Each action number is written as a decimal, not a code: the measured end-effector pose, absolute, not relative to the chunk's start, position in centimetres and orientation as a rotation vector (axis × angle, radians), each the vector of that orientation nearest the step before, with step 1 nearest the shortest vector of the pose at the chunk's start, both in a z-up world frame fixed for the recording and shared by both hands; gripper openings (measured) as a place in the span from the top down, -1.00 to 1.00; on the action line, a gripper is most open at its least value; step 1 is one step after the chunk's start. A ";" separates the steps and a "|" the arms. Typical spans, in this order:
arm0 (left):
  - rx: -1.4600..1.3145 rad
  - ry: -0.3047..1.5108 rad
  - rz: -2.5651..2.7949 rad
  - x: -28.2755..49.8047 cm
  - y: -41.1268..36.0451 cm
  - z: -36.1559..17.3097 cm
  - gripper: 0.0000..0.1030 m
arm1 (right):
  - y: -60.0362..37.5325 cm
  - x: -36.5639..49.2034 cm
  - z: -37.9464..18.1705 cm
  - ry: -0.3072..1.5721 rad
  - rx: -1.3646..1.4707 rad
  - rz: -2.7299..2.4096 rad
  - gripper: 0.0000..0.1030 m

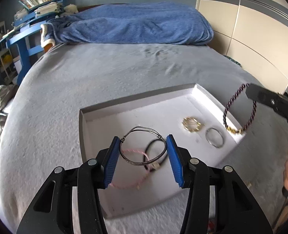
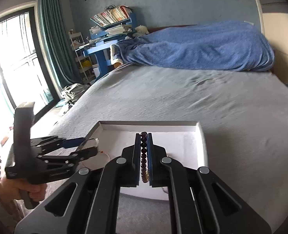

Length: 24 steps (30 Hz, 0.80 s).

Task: Organize jewelry
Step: 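Carry both bracelets over the tray and open both tools to release them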

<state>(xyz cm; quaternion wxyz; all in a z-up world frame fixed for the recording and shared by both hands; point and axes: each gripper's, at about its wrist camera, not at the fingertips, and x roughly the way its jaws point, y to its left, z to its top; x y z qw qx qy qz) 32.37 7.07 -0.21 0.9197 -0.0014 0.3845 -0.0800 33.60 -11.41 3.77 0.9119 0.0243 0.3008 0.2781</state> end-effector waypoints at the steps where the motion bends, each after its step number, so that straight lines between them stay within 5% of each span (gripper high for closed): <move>1: -0.001 0.795 -0.158 32.9 7.2 -0.4 0.03 | -11.1 34.1 3.4 0.634 0.061 0.583 0.89; 24: -0.034 0.992 -0.054 39.1 9.5 -5.1 -0.01 | -8.0 37.2 -4.6 0.903 -0.062 0.513 0.88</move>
